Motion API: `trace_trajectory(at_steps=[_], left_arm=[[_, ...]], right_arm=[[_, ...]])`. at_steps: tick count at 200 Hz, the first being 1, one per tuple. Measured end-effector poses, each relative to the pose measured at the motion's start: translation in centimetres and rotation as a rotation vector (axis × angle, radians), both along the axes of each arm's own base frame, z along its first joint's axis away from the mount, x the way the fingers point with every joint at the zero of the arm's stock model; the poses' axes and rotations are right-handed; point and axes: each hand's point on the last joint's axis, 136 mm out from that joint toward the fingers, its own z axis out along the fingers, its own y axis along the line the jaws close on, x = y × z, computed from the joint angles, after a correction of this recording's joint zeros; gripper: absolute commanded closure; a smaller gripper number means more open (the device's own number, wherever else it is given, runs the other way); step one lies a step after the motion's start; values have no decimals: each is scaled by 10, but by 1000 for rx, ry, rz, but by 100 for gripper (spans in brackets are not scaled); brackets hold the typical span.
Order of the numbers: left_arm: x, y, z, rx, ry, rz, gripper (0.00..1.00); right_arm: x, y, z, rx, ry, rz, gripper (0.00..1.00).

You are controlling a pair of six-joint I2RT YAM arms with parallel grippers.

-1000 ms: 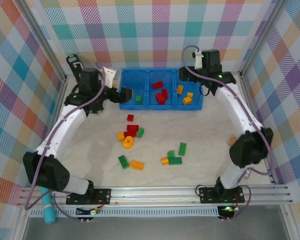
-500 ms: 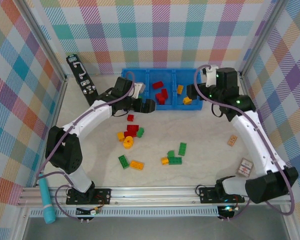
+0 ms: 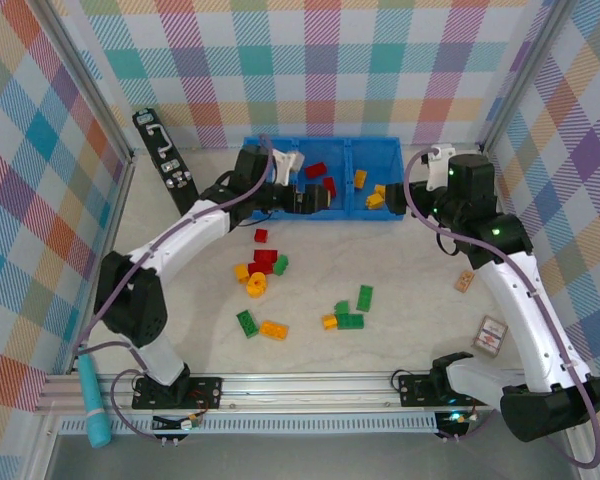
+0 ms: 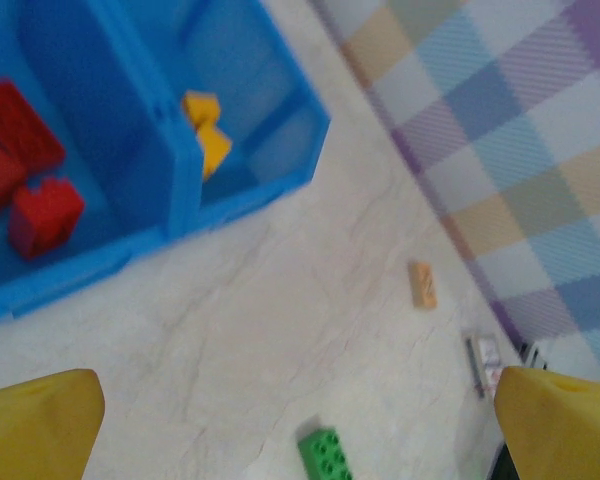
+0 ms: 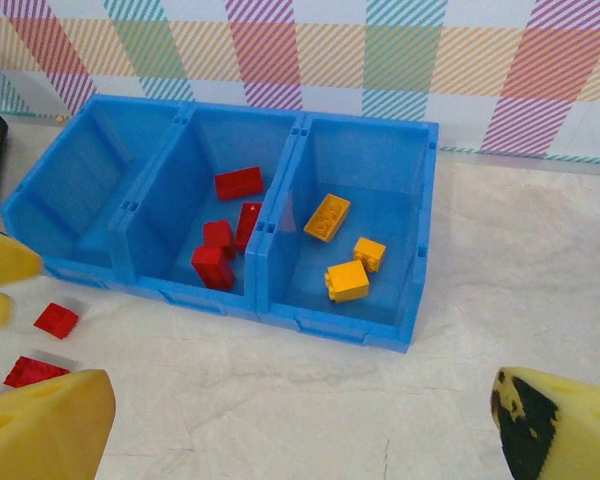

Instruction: Sort the legos into containers by color

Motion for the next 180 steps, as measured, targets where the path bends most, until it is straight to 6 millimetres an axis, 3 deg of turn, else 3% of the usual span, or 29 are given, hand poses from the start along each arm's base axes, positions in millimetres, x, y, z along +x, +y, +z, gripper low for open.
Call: trace_trajectory(at_steps=[13,43,70,89,141,160,180], left_arm=[[-1,10,34,-29,-71,59,0],[-14,51,137,-228,-316,197,0],[-8,109,185,-365,-401,355,0],[7,129,185,-360,-404,421,0],[1,122,158,-306,-407,394,0],[-2,103,160,-202,-409,345,2],[-19,63,159,-91,-427,242,4]], right_arm=[[0,-1,0,-2,-1,-6,2],[-1,-2,4,4,-13,-14,0],[-3,-3,7,20,-21,-24,1],[-4,-3,10,31,-27,-28,1],[-5,-4,10,47,-20,-37,1],[-8,-4,8,46,-5,-37,1],[-13,-4,11,47,11,-26,1]])
